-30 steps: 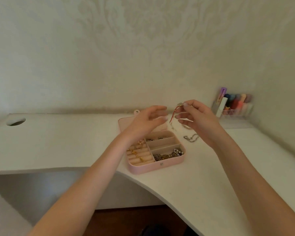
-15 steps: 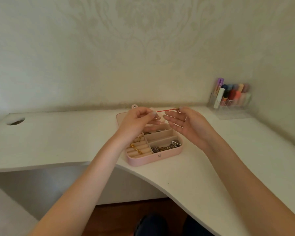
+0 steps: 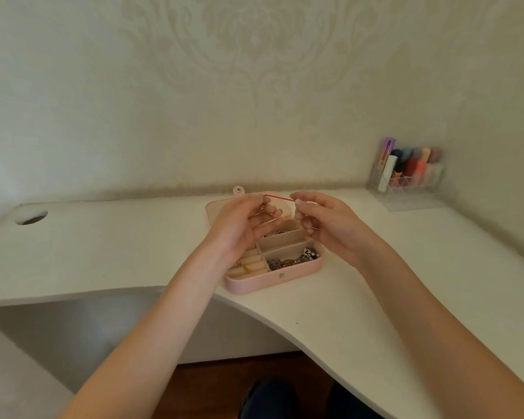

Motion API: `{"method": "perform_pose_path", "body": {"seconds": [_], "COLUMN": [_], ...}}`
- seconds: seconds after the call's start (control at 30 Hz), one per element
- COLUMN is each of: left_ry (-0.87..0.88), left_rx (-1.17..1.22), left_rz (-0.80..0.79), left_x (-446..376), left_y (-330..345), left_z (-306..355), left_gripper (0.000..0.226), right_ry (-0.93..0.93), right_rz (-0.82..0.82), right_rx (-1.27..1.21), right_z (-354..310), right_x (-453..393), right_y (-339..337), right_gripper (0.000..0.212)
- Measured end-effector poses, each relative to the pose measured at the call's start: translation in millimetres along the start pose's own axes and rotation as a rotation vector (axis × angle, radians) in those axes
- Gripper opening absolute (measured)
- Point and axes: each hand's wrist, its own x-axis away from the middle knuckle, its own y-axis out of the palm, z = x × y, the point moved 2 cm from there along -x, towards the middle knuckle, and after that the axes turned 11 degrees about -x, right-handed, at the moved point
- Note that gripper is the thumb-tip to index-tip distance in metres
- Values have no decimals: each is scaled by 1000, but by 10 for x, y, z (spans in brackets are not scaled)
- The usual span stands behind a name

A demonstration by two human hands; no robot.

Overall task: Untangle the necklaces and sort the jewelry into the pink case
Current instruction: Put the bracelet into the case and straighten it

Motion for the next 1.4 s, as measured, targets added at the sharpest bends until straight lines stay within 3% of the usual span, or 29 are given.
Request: {"method": "perform_pose_path", "body": {"seconds": [0.13,0.27,0.57,0.73,0.93,1.03,1.17,1.3,1.4], "left_ry": [131,283,344,297,179,165,227,253,253], "left_rx": [-448,-1079,-1599,-1641,-1580,-1564,-1549,-1637,-1654], "left_rz": [119,315,292,253,153,127,109,55,68], "left_x": [28,121,180,165,60,49,59,104,114], "left_y": [-53,-106,14,10,-29,-37,-17,50,75], "left_z": [-33,-79,-159,-119,-110,-111,-156,-176,-181], "left_gripper": [16,4,13,13,16,26,34,39,39], "right_ry": [-148,-212,-317,-299,-182,-85,-129,-300,-256], "right_rz": [174,288,262,232,200,212,332,502,533], "right_rx": [264,600,1080,1102,823,648,568,817,1049], "right_z": [-6,55,96,130,143,136,85,30,64], "right_x": [3,-19,-40,-57,-57,-77,-123,-134,-140], "right_y": [-52,-95,-71,-111,-194,-268,-402,-627,-851], "right_gripper": [2,11,8,23,33,24,5,16,23]}}
